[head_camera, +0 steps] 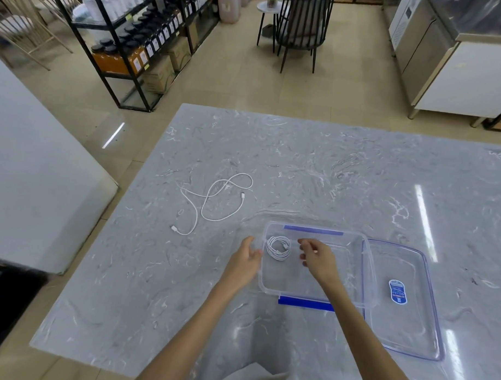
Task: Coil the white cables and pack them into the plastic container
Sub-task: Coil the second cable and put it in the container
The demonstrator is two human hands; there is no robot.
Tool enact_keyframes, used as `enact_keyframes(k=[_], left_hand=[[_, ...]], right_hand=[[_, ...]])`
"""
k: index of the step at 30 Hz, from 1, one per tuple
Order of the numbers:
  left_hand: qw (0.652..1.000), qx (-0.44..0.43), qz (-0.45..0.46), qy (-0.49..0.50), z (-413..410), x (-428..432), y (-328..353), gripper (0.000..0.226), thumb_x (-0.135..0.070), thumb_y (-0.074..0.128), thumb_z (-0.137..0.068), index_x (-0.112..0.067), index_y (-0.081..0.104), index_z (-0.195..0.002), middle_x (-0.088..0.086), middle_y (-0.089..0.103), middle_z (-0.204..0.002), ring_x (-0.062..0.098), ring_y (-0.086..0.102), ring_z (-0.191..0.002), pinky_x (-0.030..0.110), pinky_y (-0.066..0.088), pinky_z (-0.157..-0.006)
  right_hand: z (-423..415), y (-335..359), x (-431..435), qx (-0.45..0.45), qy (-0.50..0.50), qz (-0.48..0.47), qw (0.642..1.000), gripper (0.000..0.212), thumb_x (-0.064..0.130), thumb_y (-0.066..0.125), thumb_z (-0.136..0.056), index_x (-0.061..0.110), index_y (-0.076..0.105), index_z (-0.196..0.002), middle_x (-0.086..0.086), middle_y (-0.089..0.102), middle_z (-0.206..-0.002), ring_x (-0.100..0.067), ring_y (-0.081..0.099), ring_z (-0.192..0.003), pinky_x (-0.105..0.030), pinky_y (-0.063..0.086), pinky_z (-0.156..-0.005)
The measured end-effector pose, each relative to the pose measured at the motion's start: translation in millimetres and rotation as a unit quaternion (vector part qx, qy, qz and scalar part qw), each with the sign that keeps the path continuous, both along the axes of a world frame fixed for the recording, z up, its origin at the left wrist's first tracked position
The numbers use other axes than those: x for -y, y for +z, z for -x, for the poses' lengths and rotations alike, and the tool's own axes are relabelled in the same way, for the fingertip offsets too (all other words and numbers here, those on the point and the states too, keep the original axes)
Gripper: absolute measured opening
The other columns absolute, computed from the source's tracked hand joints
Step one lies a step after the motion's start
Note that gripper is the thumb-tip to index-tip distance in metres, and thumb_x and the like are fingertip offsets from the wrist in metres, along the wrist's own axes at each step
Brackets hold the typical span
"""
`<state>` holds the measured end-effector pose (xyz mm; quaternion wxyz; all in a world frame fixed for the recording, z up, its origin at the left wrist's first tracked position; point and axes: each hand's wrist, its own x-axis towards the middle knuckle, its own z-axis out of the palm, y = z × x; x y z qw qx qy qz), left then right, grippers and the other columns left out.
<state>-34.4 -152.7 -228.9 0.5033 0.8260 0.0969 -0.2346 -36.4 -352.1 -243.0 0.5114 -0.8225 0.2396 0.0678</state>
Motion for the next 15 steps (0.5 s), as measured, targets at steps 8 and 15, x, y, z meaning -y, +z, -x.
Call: enact_keyframes(k=[8,15], left_hand=[[0.931,0.222,-0.281,0.067,-61,-124,7,0.028,0.003,0.058,-0.080,-0.006,0.066,-0.106,0.017,0.067,-0.105,0.038,0.060,-0.100,0.042,0.048,-0.079],[0.889,0.142,-0.408,-0.155,-76,-197,-24,0.042,-0.026,0.056,-0.094,-0.013,0.050,-0.133,0.008,0.046,-0.140,0.028,0.037,-0.133,0.035,0.033,-0.103]], right_hand=[[-67,81,-71,0.186,0.262,0.179,0.930,0.016,0.020,0.059,-0.094,0.017,0.073,-0.100,-0.001,0.073,-0.101,-0.021,0.066,-0.089,-0.035,0.051,-0.082],[-120,32,-212,0.139,0.541,0.293,0.776,0.041,0.005,0.048,-0.095,0.018,0.056,-0.133,-0.005,0.053,-0.138,-0.025,0.049,-0.128,-0.039,0.043,-0.099]])
